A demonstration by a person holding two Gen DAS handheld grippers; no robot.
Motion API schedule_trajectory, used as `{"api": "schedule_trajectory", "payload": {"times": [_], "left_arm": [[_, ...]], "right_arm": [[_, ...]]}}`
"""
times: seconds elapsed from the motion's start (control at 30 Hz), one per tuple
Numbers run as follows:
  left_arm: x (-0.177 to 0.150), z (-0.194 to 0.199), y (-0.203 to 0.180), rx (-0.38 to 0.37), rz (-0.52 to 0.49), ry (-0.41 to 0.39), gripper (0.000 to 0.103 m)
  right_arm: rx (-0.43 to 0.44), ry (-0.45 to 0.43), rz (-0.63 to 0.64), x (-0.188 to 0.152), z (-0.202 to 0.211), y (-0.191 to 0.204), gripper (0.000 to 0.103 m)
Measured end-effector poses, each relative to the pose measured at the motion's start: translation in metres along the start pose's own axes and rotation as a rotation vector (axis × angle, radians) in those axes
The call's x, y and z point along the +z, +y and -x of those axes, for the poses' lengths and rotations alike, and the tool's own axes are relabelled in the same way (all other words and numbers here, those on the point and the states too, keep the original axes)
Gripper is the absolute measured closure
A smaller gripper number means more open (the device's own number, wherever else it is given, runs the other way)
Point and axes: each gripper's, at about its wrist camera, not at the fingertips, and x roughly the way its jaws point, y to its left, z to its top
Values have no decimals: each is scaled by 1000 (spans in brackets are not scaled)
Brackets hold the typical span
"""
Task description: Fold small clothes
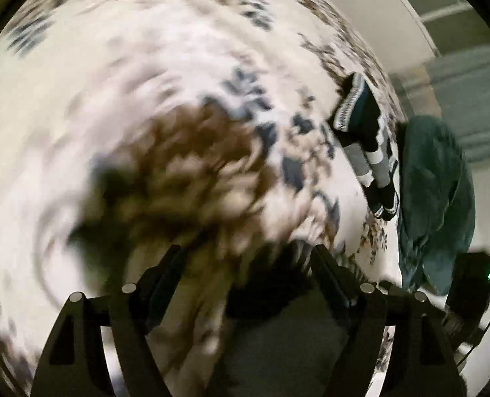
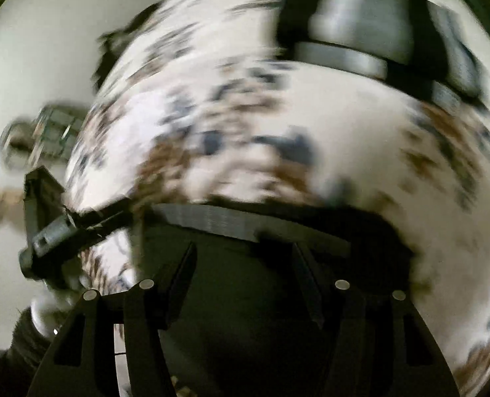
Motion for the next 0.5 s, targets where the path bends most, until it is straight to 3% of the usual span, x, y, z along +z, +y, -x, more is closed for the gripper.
{"api": "schedule_trajectory", "payload": {"times": [0.07, 0.17, 0.3, 0.33, 0.37, 0.4, 0.47, 0.5], "left_arm": [[-30, 2, 13, -1, 60, 22, 26], [-65, -8, 18, 13, 67, 61, 26], [-86, -25, 12, -6, 46, 84, 26], [-87, -27, 9, -4, 32, 84, 26], [-88, -29, 6, -7, 16, 87, 26], [-89, -33, 3, -13, 4, 94, 26], [-91, -37, 0, -26, -6, 100, 26], [-92, -38, 0, -33, -4, 101, 26]], "right_arm": [[3, 49, 118, 16, -20, 37, 41], [-31, 152, 361, 33, -61, 97, 41], [-151, 326, 649, 26, -122, 148, 42], [-206, 349, 713, 23, -136, 155, 48], [-226, 354, 730, 25, -143, 157, 70], [-223, 369, 659, 37, -151, 153, 79], [-194, 370, 438, 68, -156, 131, 88], [-196, 360, 387, 77, -157, 124, 92]]}}
